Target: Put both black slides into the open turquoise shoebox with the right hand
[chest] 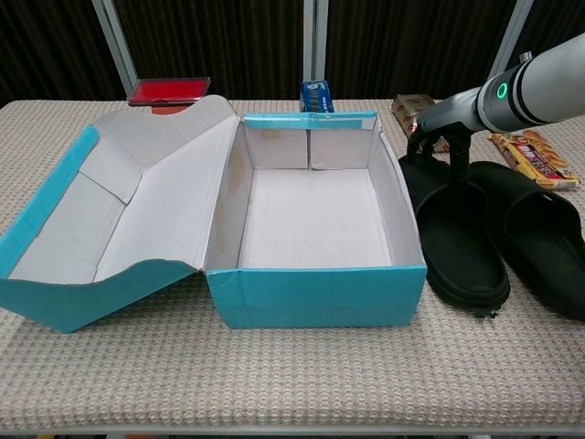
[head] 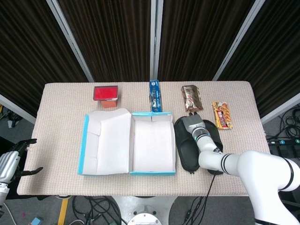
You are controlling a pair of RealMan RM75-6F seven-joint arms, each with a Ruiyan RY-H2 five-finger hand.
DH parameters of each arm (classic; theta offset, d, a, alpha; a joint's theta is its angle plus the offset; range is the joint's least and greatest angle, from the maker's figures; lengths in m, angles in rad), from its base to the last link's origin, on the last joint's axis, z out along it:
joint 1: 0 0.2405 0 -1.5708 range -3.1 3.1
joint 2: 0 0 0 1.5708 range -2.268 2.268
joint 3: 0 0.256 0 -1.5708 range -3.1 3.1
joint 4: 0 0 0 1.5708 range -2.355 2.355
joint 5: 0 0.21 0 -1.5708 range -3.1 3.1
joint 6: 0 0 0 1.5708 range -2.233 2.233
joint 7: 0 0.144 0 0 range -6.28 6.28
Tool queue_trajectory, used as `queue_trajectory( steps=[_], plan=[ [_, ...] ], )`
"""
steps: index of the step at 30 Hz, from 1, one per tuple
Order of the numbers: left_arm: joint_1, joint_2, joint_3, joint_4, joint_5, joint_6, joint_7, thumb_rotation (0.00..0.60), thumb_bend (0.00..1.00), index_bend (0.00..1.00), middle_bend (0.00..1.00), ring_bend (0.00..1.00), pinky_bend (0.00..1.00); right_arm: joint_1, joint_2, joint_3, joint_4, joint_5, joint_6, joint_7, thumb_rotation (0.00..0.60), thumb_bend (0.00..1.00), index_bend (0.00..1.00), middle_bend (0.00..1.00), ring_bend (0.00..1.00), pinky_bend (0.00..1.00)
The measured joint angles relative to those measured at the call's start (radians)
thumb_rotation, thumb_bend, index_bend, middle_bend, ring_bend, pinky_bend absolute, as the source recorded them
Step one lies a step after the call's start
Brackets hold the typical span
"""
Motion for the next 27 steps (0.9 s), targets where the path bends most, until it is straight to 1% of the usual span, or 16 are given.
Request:
queue_trajectory(
  steps=[3,6,10,15,21,24,27],
  plan=[
    [0.000,-0.002,0.000,0.003,-0.002,-0.001,0.004,0.600,0.04,0.18,0.22,0.12,0.18,0.001,-0.006,-0.003,0.005,0.010,-0.003,-0.021,0.600,0.09,0.27,0.30,0.00,0.01],
    [0.000,-0.003,0.000,0.004,-0.005,-0.005,0.003,0.600,0.04,0.17,0.22,0.12,0.18,0.002,-0.013,-0.003,0.009,0.016,0.005,-0.036,0.600,0.11,0.30,0.34,0.00,0.01],
    [-0.002,-0.004,0.000,0.005,-0.006,-0.012,0.000,0.600,0.04,0.17,0.22,0.12,0.18,-0.006,-0.015,0.011,0.007,0.003,0.042,-0.045,0.600,0.14,0.40,0.43,0.06,0.03],
    [-0.006,-0.004,0.000,0.004,-0.004,-0.018,0.002,0.600,0.04,0.17,0.22,0.12,0.18,-0.029,-0.004,0.049,-0.009,-0.038,0.096,-0.039,0.600,0.16,0.48,0.49,0.11,0.06],
    [-0.012,-0.005,0.001,-0.001,-0.003,-0.028,0.007,0.600,0.04,0.17,0.22,0.12,0.18,-0.067,0.045,0.107,-0.059,-0.105,0.139,-0.014,0.600,0.20,0.51,0.51,0.14,0.10],
    [-0.017,-0.003,0.001,-0.007,-0.001,-0.035,0.008,0.600,0.04,0.17,0.22,0.12,0.18,-0.082,0.096,0.129,-0.110,-0.138,0.167,-0.002,0.600,0.21,0.51,0.51,0.14,0.14],
    [-0.021,-0.003,0.002,-0.013,0.002,-0.039,0.009,0.600,0.04,0.17,0.22,0.12,0.18,-0.096,0.159,0.148,-0.173,-0.169,0.202,0.006,0.600,0.22,0.51,0.51,0.18,0.25]
  ],
)
